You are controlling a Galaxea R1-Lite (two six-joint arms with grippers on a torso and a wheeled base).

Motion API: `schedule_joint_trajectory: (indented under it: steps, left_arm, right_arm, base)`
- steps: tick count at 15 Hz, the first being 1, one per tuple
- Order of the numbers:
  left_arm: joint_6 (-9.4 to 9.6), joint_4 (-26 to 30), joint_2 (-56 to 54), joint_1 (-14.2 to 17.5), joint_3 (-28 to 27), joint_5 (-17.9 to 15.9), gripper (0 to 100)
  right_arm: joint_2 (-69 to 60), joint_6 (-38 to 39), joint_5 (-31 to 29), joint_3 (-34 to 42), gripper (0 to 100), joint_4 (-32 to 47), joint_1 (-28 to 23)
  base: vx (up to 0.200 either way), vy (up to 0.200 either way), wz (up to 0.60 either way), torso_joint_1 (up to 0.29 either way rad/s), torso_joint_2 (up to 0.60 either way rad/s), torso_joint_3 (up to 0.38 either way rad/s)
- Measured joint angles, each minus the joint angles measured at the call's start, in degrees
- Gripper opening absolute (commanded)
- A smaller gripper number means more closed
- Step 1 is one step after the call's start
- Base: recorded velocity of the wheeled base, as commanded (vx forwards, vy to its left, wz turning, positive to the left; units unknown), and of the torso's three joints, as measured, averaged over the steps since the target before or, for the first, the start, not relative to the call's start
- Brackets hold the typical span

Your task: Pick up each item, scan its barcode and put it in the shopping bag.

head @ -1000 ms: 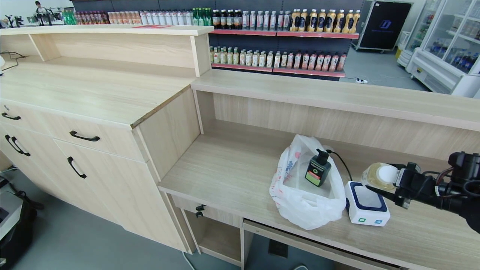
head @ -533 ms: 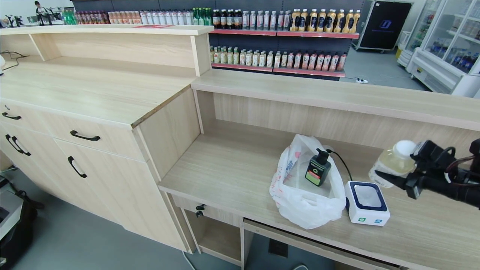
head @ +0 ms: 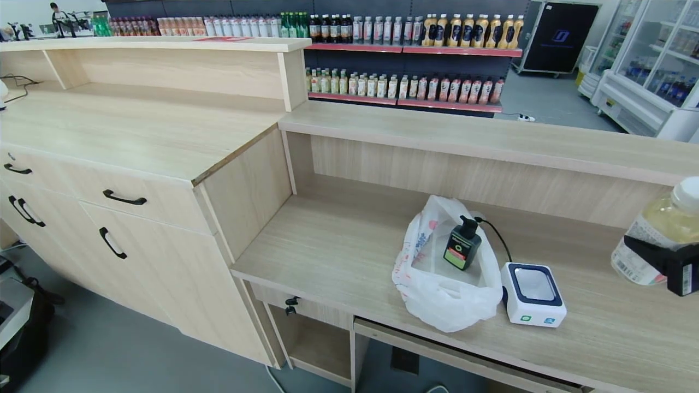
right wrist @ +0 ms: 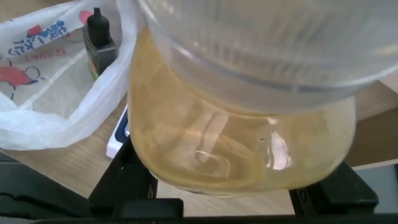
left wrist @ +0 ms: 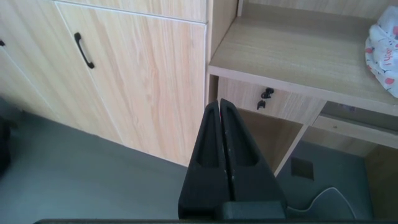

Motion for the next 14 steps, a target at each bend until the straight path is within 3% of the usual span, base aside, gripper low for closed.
schedule_joint_trajectory:
  steps: [4,8,14]
  left_arm:
    - [0.0,0.0,0.0,0.0,0.0,0.02,0]
    - [0.0,0.0,0.0,0.0,0.0,0.02,0]
    - [0.0,0.02,0.0,0.0,0.0,0.02,0]
  right_arm:
    - [-2.79,-0.33,-0.4,0.57,0,-1.35,0.8]
    - [-1.66,10.0,0.63,0.02,0,-1.84,5.81]
    - [11.57,15.1,0.59,-0.52,0,-7.95,8.33]
  base:
    - [0.0,0.0,0.6,0.002,0.0,0.002]
    - [0.0,0.0,0.0,0.0,0.0,0.0]
    - [0.0,0.0,0.0,0.0,0.0,0.0]
